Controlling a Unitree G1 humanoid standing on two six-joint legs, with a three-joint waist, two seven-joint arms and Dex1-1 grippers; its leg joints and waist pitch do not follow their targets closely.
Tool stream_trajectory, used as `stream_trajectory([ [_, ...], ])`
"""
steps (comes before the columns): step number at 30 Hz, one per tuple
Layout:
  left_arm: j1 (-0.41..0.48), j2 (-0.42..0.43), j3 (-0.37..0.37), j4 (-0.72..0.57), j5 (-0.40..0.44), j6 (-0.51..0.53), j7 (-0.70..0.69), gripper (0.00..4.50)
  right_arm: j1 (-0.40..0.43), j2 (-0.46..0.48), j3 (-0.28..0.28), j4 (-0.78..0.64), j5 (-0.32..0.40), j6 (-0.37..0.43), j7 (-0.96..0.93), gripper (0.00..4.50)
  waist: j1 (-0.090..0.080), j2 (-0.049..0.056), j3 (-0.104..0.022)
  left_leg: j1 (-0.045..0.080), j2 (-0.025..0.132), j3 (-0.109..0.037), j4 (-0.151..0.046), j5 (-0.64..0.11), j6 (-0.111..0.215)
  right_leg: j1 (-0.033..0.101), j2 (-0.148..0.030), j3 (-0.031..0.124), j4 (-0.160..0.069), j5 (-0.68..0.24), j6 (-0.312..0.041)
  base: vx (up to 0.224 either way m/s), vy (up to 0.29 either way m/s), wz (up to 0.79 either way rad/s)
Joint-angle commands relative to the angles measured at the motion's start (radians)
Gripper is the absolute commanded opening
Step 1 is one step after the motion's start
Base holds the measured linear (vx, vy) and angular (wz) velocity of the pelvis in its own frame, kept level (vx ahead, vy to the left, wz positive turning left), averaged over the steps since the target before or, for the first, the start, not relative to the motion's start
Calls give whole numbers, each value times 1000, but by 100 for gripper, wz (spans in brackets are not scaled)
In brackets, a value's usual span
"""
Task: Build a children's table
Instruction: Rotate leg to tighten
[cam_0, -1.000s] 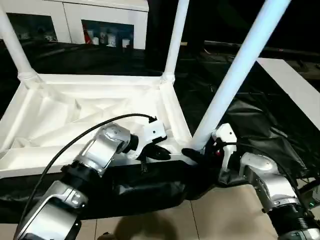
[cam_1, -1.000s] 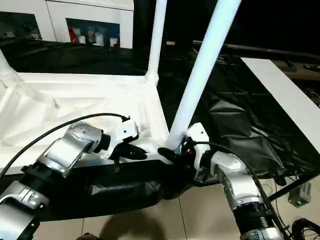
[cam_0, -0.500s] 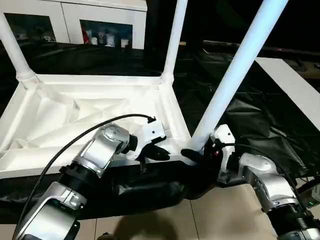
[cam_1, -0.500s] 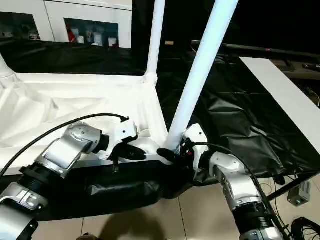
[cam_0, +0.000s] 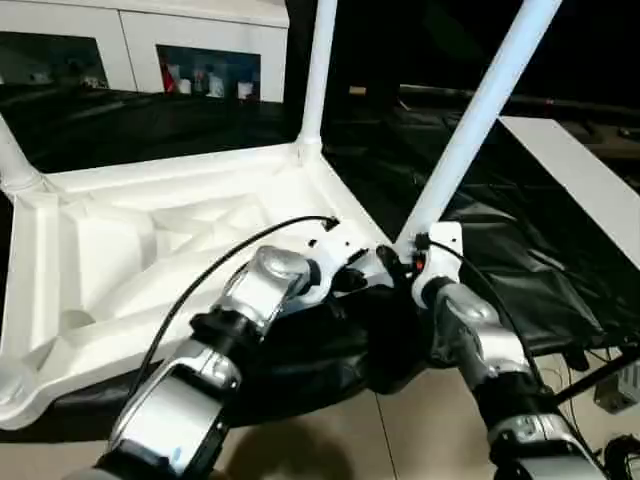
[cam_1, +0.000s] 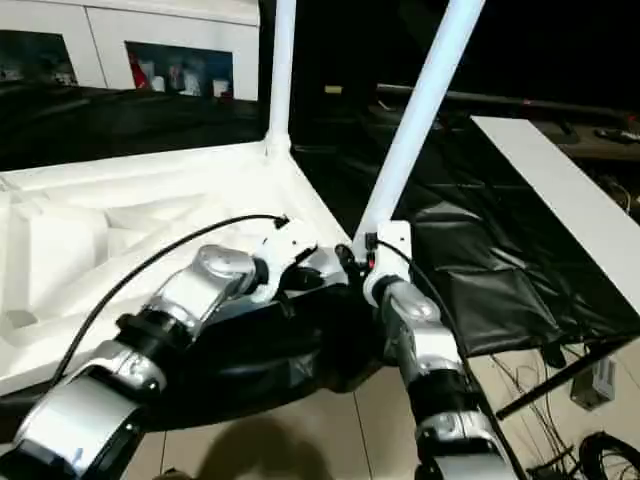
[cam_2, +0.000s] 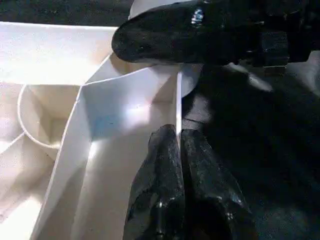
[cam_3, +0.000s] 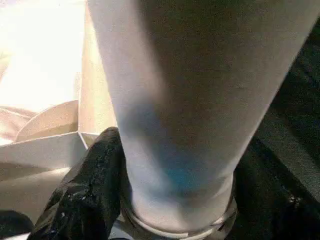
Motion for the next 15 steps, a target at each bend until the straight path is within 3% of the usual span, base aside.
stream_trajectory([
  [1, -18, -29, 1, 26, 5, -25, 8, 0, 7, 13, 2, 1, 17, -10, 46, 301, 0, 7, -67, 9, 6, 2, -65, -283, -7, 37, -56, 38, -92, -350, -109, 0, 0, 0],
  [2, -18, -28, 0, 26, 5, -25, 5, 0, 8, 13, 1, -3, 20, -11, 52, 336, 1, 8, -66, 9, 7, 2, -65, -274, -4, 38, -56, 38, -90, -329, -119, 0, 0, 0],
  [5, -22, -20, -5, 35, 6, -40, -6, 0, 18, 8, -7, -28, 37, -11, 77, 345, 2, 9, -65, 9, 7, 3, -66, -281, 2, 39, -56, 38, -90, -325, -126, 0, 0, 0],
  [6, -22, -18, -5, 36, 6, -43, -8, 0, 20, 5, -6, -32, 39, -10, 83, 371, 2, 8, -65, 10, 7, 2, -67, -284, 1, 39, -56, 37, -91, -337, -125, 0, 0, 0],
  [9, -9, 11, -13, 24, 4, -65, -53, 0, 67, -84, 41, -123, 40, 22, 214, 382, 8, 3, -64, 8, 8, 2, -66, -275, 13, 44, -57, 37, -93, -345, -116, 0, 0, 0],
  [11, 0, 22, -18, 3, 4, -66, -74, 0, 91, -137, 73, -156, 10, 31, 272, 415, 8, 0, -64, 2, 8, 1, -66, -253, 20, 49, -57, 37, -91, -332, -119, 0, 0, 0],
  [15, 22, 53, -32, -54, 0, -57, -129, 0, 146, -238, 100, -218, 9, 37, 423, 421, 10, -1, -65, 4, 9, 4, -62, -240, 35, 47, -59, 38, -91, -320, -131, 0, 0, 0],
])
